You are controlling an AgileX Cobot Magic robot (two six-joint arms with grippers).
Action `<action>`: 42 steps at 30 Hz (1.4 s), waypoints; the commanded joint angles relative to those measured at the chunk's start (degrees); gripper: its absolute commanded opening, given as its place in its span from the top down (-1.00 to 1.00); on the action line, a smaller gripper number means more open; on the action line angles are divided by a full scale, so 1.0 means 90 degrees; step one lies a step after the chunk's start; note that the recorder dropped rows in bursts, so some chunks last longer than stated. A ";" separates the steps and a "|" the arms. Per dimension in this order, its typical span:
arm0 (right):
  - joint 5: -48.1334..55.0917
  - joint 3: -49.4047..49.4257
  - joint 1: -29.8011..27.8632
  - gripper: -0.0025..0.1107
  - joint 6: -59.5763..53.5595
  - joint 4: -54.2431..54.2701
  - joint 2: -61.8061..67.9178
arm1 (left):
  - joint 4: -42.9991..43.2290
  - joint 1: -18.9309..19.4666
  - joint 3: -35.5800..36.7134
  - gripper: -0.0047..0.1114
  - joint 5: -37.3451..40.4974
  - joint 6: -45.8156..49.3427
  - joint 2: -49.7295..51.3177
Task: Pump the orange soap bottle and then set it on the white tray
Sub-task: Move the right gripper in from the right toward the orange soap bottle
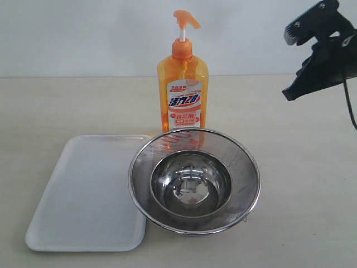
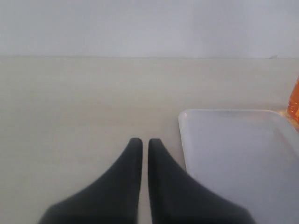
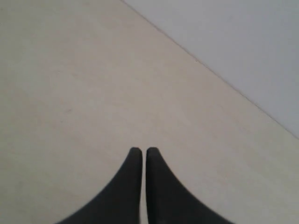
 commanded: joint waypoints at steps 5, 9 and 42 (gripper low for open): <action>-0.0369 -0.0032 0.0294 0.96 0.0223 0.0385 -0.0006 | -0.0034 0.0028 0.0019 0.84 -0.0017 0.0030 -0.0017; -0.0384 -0.0032 0.0294 0.96 0.0409 0.0385 -0.0006 | -0.0034 0.0028 0.0019 0.84 -0.0017 0.0030 -0.0017; -0.7250 -0.0043 -0.1470 0.96 0.7721 -0.7842 0.1961 | -0.0034 0.0028 0.0019 0.84 -0.0017 0.0030 -0.0017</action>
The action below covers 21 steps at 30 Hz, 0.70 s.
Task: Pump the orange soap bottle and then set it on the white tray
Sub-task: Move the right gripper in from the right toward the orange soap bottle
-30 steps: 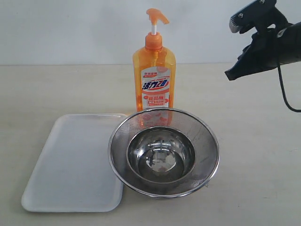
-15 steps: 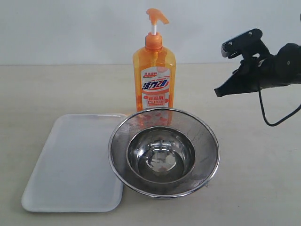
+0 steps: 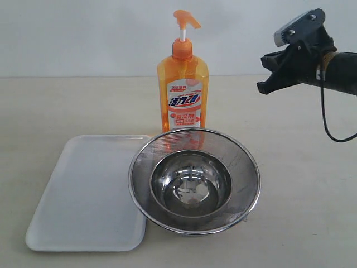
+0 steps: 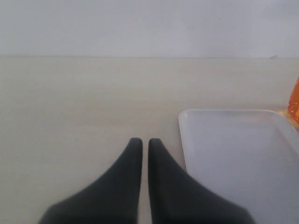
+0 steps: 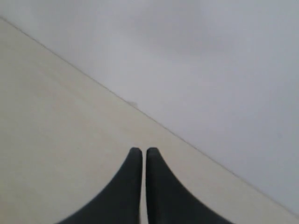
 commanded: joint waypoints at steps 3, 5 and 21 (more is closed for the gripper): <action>-0.3011 -0.0179 -0.1393 0.96 0.1881 -0.2908 0.0631 | -0.0034 0.0028 0.0019 0.84 -0.0017 0.0030 -0.0017; -0.3471 -0.0473 -0.1696 0.96 0.2250 -0.3951 0.0899 | -0.0034 0.0028 0.0019 0.84 -0.0017 0.0030 -0.0017; -0.3608 -0.2323 -0.0328 0.96 0.3272 -0.5303 0.1663 | -0.0034 0.0028 0.0019 0.84 -0.0017 0.0030 -0.0017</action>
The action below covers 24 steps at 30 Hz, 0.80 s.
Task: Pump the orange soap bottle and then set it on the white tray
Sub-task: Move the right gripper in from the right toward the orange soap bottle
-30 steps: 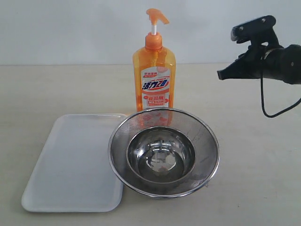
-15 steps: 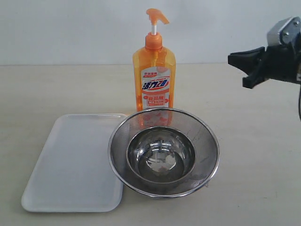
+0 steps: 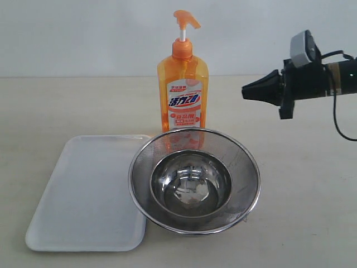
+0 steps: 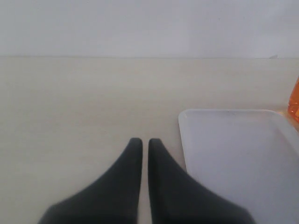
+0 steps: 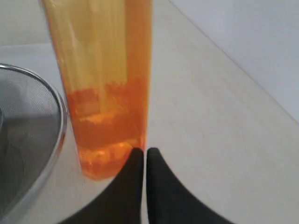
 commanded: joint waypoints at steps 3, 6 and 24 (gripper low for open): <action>-0.0108 -0.0114 0.0610 0.96 0.0044 0.0157 -0.0006 | -0.0034 0.0028 0.0019 0.84 -0.0017 0.0030 -0.0017; -0.0108 -0.0114 0.0695 0.96 0.0078 0.0157 -0.0006 | -0.0034 0.0028 0.0019 0.84 -0.0017 0.0030 -0.0017; -0.0108 -0.0114 0.0706 0.87 0.1104 0.0288 -0.0006 | -0.0034 0.0028 0.0019 0.84 -0.0017 0.0030 -0.0017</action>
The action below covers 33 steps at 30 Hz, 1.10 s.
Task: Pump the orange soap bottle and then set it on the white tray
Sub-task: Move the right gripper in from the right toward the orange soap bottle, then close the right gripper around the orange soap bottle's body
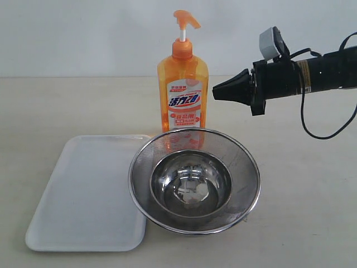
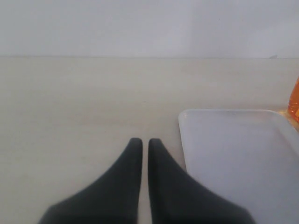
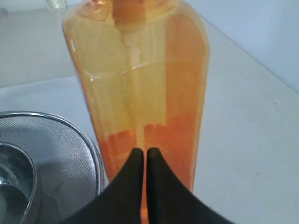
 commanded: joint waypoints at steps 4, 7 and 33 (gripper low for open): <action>-0.0046 -0.0031 -0.0014 0.28 0.0364 0.0085 -0.0006 | -0.0034 0.0028 0.0019 0.84 -0.0017 0.0030 -0.0017; -0.0046 -0.0031 -0.0014 -0.41 0.0403 0.0291 -0.0006 | -0.0034 0.0028 0.0019 0.84 -0.0017 0.0030 -0.0017; 0.1355 -0.0042 0.1034 -0.88 -0.1814 0.1387 -0.0006 | -0.0034 0.0028 0.0019 0.84 -0.0017 0.0030 -0.0017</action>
